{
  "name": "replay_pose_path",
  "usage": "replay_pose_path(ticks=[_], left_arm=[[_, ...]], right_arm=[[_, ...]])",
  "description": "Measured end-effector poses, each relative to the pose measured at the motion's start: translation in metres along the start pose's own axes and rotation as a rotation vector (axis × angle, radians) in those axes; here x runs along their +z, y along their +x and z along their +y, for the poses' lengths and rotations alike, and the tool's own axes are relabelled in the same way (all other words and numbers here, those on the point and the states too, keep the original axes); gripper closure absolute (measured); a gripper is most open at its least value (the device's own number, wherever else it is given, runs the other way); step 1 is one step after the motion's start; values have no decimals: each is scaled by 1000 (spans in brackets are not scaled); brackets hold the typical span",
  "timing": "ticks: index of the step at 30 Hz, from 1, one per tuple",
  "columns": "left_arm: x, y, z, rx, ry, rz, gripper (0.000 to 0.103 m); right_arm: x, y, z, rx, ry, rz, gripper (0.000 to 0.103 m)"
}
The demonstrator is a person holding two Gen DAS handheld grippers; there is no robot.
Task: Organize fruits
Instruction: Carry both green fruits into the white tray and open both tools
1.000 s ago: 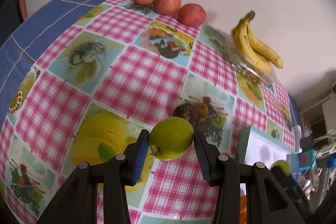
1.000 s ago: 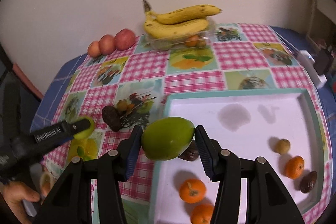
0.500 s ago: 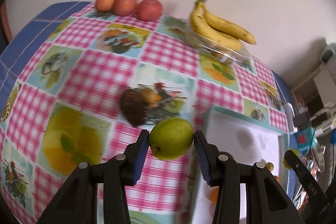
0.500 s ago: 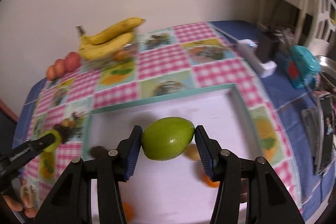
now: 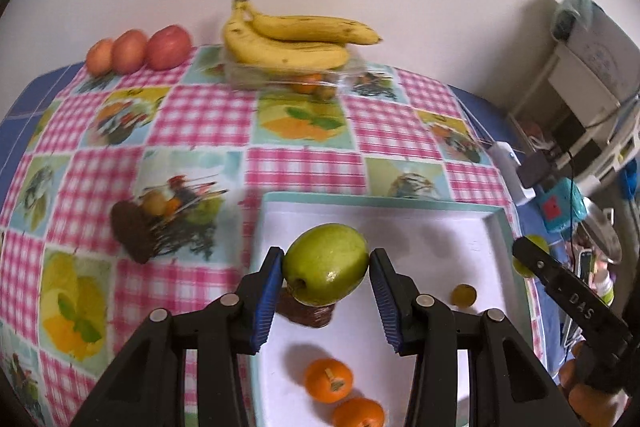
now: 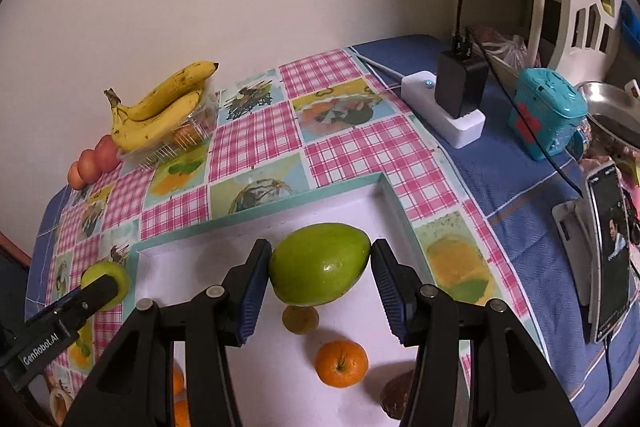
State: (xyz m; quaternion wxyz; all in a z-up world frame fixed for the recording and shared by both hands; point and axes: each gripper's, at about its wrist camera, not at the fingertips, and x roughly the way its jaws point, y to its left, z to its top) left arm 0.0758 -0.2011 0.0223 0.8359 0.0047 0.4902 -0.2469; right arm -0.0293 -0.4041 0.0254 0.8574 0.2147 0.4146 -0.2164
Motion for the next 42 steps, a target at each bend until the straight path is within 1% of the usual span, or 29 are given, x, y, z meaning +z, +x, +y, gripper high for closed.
replay_pose_path(ticks=[4,8,15,22,23,29,38,41,42], left_arm=[[1,10,-11,-3,43,-10,56],[0,23,-14,-2,65,-12,56],[1,46,-9,5,68,-10,56],[-3,72,-3,14,53,22,56],[-2,72,-3,12,52,9,56],[1,74,-1,2,44,7,56],[4,73,5,-16,5,39,55],[4,65,7,-13,-8,36,51],[4,61,8,-16,-12,30,45]], right_arm=[[0,15,3,-9,-10,22,50],[0,28,0,-14,-7,42,50],[0,47,-2,-35,-9,67,50],[-1,67,-2,-54,-9,103,50],[-2,70,-3,-57,-6,109,50],[0,73,-2,-65,-4,104,50],[-1,71,-2,-77,4,112,50],[-1,65,0,-71,7,102,49],[0,62,1,-69,6,95,45]])
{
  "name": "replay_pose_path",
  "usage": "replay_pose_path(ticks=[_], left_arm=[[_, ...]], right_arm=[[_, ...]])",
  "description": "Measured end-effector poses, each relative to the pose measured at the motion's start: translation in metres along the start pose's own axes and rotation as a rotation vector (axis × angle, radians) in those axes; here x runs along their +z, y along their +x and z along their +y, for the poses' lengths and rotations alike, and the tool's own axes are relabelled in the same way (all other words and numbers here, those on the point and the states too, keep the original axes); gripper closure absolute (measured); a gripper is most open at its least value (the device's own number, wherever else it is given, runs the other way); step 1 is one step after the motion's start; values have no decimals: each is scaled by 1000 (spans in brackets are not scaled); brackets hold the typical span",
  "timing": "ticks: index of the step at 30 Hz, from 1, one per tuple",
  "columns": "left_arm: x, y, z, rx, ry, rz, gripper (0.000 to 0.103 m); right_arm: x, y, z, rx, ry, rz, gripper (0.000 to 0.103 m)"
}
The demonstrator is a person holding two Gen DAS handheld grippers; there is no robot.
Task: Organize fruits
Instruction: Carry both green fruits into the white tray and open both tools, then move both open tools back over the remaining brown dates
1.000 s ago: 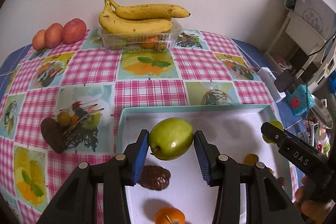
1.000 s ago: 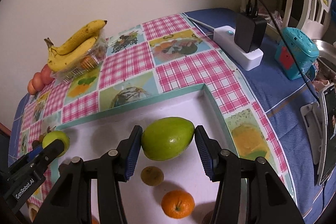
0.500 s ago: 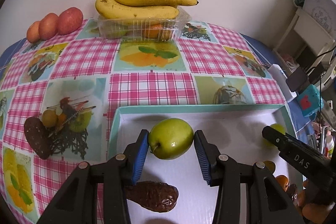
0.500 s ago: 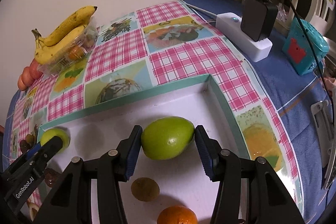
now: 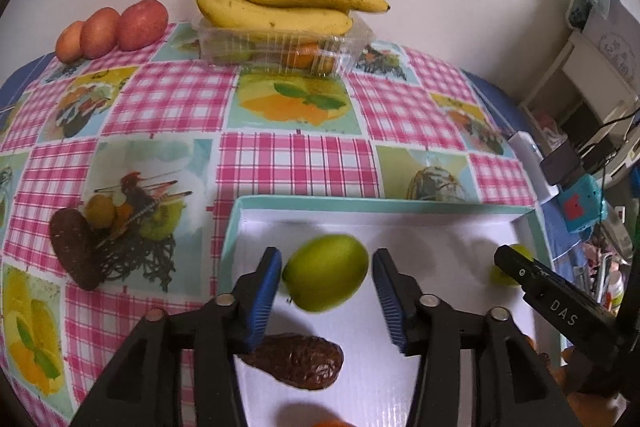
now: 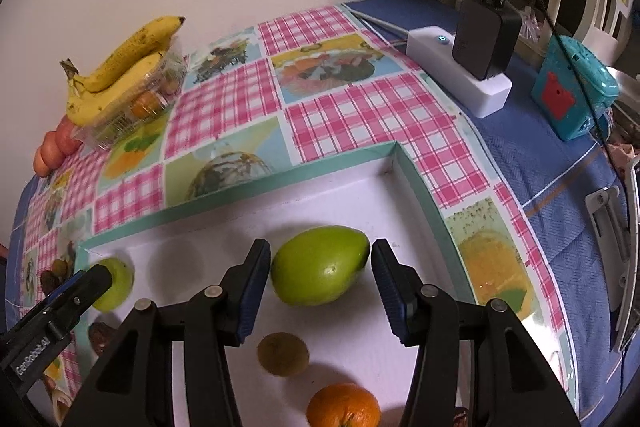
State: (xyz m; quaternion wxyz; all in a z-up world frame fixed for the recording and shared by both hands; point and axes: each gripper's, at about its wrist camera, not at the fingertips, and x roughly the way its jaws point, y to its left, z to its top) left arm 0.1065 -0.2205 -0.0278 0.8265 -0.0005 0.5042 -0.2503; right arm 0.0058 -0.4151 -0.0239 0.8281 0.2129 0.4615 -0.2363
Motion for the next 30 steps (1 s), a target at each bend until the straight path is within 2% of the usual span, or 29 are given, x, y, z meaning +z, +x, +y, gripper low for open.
replay_pose_path(ticks=[1,8,10,14,16,18,23,25,27,30], left_arm=[[1,-8,1,-5,-4,-12,42],[7,-49,12,8,-17,-70,32],[6,-58,19,33,-30,-78,23],[0,-71,40,75,-91,-83,14],[-7,-75,51,94,-123,-79,7],[-15,-78,63,127,-154,-68,0],[-25,-81,88,236,-195,-42,0],[-29,-83,97,254,-215,-37,0],[-33,-85,106,264,-237,-40,0],[-33,-91,117,291,-266,-51,0]], right_arm=[[0,-5,2,2,-5,-10,41],[-7,-32,12,-13,-60,-33,41],[-14,-37,15,-18,-67,-26,41],[-25,-43,22,-16,-77,-10,41],[-32,-48,30,-15,-98,-6,41],[-36,-52,37,-18,-116,-10,38],[-48,-62,53,18,-127,-6,29],[-54,-63,61,33,-133,-7,14],[-56,-62,67,34,-144,-9,10],[-56,-58,72,16,-148,-13,9]])
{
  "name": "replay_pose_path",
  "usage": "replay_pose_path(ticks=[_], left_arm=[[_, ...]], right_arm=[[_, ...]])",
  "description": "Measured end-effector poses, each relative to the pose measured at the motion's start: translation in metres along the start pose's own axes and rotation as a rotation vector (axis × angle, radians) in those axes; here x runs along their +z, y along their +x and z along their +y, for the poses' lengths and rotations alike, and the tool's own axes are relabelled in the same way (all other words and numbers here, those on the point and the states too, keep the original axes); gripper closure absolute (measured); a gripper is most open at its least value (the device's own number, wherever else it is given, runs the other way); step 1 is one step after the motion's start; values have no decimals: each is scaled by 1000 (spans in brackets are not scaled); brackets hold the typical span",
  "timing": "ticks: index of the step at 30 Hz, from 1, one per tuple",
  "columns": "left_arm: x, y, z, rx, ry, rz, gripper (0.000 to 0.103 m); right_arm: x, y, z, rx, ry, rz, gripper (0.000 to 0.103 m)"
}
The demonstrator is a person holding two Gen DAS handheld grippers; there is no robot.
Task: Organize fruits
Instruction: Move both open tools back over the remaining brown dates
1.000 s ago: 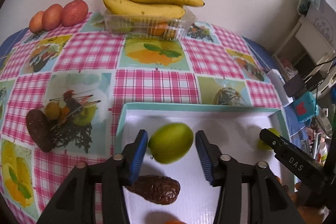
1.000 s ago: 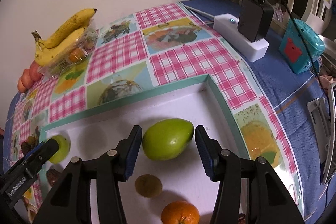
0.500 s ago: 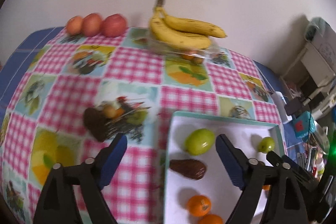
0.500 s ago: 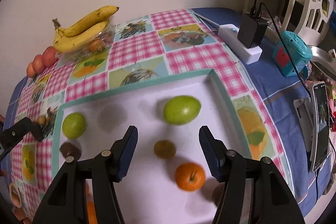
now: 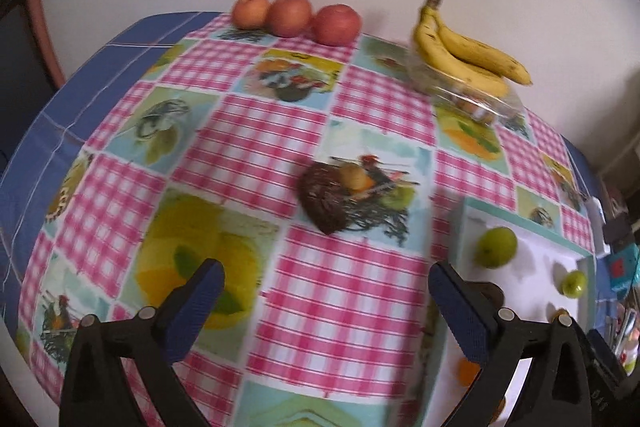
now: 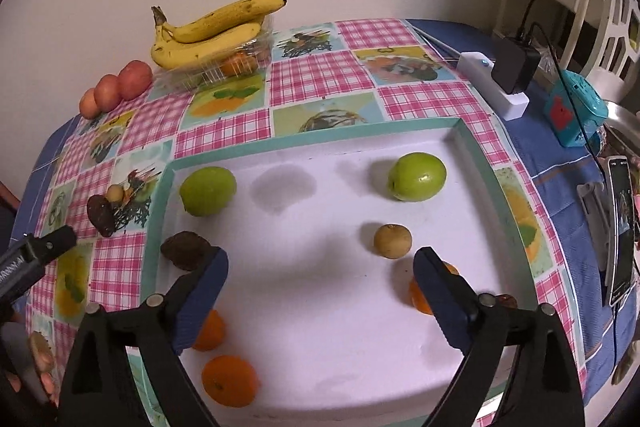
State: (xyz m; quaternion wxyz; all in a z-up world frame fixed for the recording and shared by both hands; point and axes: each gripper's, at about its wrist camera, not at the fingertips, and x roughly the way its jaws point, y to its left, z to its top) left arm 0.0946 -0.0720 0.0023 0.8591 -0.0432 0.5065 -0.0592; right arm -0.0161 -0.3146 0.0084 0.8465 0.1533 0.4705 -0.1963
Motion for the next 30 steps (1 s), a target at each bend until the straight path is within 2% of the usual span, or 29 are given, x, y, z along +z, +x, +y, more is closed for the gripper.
replay_pose_path(ticks=[3,6,8,11,14,17,20,26,30], left_arm=[[8,5,3,15,-18,0,0],[21,15,0,31,22,-21,0],[40,24,-3,62,35,-1,0],[62,18,1,15,-20,-4,0],[76,4,-1,-30,-11,-41,0],[76,-10,4,-38,-14,-106,0],[74,-9,11,-55,-21,-76,0],[77,-18,19,-53,-4,-137,0],[80,-18,25,-90,-8,-116,0]], right_arm=[[8,9,2,-33,18,-10,9],[18,21,5,-69,25,-17,9],[29,26,7,-65,24,-6,9],[45,15,10,-36,24,-13,9],[57,-7,11,-10,23,-74,9],[58,-20,8,3,38,-124,9],[53,-22,8,1,27,-113,9],[54,-22,13,78,55,-114,9],[57,-14,32,107,19,-107,9]])
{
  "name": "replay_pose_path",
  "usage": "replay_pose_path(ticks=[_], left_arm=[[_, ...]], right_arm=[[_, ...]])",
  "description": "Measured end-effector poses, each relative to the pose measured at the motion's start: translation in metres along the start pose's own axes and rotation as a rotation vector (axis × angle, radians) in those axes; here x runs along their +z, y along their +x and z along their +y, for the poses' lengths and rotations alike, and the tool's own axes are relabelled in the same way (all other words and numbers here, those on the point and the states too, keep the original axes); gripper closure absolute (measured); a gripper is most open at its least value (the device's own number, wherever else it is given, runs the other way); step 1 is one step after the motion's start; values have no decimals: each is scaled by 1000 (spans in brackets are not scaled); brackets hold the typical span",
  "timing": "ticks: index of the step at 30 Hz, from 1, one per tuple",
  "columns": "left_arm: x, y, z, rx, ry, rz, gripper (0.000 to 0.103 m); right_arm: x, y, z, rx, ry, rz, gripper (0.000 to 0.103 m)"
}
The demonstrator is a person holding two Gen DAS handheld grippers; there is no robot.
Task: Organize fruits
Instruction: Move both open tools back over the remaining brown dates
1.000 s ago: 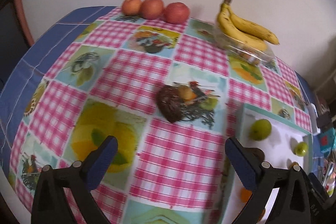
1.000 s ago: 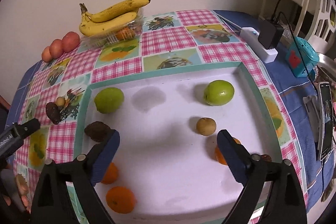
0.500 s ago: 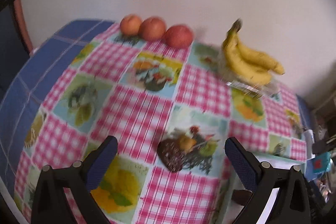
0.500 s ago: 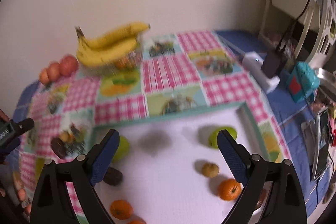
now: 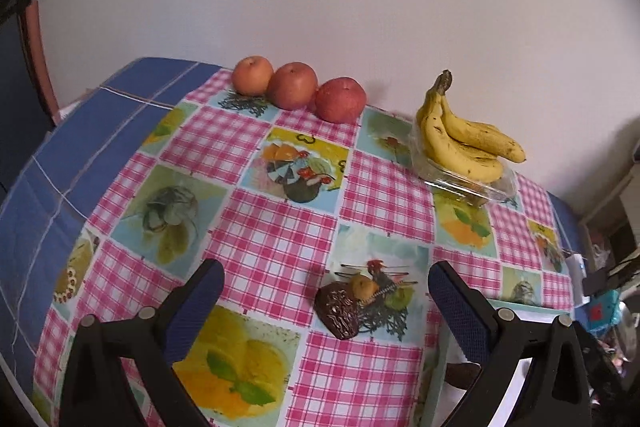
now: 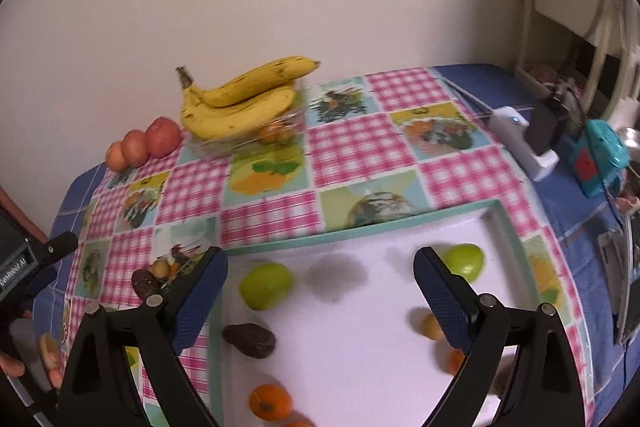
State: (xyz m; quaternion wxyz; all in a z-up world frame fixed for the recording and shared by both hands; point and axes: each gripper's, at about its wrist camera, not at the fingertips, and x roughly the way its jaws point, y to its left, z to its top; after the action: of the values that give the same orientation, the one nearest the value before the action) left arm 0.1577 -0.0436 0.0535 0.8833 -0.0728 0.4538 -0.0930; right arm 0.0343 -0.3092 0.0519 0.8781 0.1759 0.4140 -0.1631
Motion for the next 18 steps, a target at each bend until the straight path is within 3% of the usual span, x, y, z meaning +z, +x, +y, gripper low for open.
replay_pose_path(ticks=[7,13,18], left_arm=[[7,-5,19,75,-29,-21,0],[15,-10,58,135,-136,-53,0],[14,3,88,178,-204,-17,0]], right_arm=[[3,16,45,107,-22,-6,9],[-1,32,92,168,-114,10,9],[-8,47,119,180,-170,35,9]])
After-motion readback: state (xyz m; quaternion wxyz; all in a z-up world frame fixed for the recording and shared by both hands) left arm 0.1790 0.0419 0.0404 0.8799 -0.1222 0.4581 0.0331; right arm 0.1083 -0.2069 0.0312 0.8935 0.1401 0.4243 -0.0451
